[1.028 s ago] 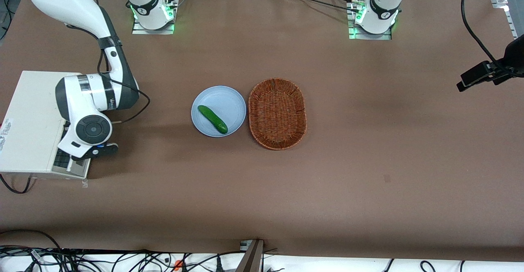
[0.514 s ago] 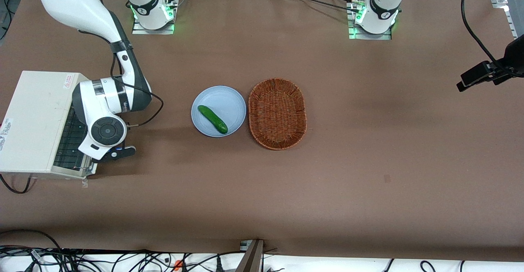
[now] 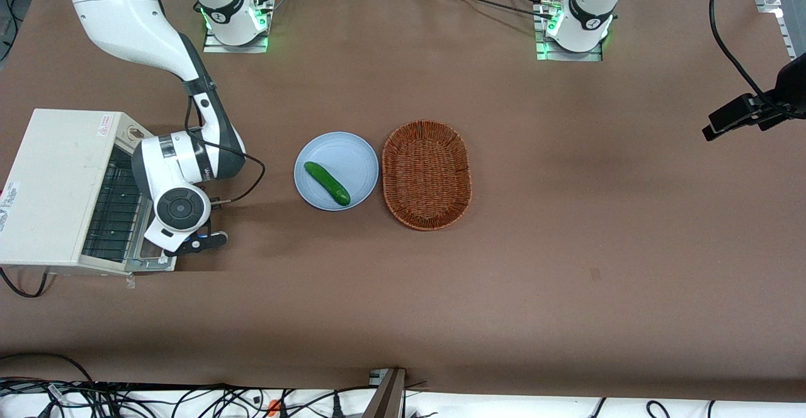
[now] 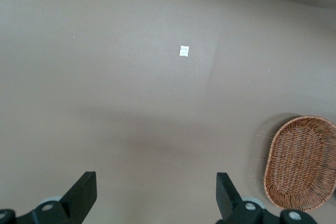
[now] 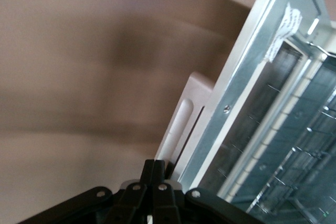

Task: Open oven door with right arm only
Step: 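Pull the handle outward with the right gripper, swinging the door down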

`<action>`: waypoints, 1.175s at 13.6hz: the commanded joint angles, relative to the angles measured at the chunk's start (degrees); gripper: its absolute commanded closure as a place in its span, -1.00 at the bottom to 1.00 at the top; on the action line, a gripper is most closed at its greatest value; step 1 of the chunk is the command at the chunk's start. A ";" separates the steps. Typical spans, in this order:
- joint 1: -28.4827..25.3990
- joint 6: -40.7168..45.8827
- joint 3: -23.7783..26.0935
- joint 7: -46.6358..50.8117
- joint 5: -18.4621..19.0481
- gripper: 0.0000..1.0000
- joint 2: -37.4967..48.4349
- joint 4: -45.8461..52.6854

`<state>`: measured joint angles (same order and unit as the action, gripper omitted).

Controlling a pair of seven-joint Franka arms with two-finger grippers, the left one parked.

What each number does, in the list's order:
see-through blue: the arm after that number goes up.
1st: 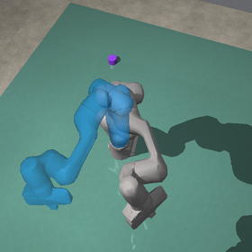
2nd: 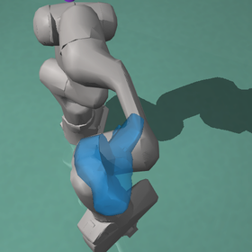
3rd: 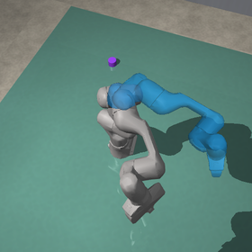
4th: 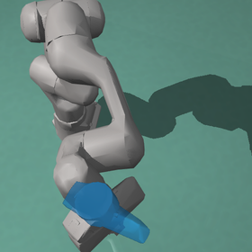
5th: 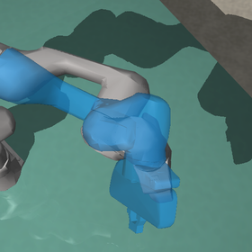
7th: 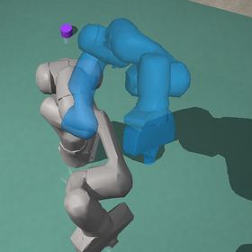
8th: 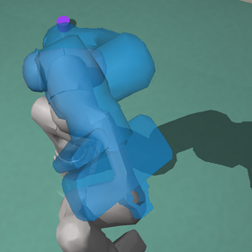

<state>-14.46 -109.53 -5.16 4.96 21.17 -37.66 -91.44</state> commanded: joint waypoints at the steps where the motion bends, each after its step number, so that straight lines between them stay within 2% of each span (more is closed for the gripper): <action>1: 1.63 -3.40 -1.70 -0.13 2.03 1.00 -2.76 1.09; 5: 2.25 -6.48 -1.78 -0.13 0.89 1.00 -4.88 1.09; 10: 1.72 -5.70 -1.70 -0.92 -4.55 1.00 -4.62 1.61; 13: 1.11 -0.61 -1.61 -0.92 -9.64 1.00 -4.44 4.33; 16: 0.49 -0.15 -1.61 -0.22 -10.71 1.00 -4.61 4.43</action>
<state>-13.57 -110.87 -6.33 5.41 11.93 -42.47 -87.40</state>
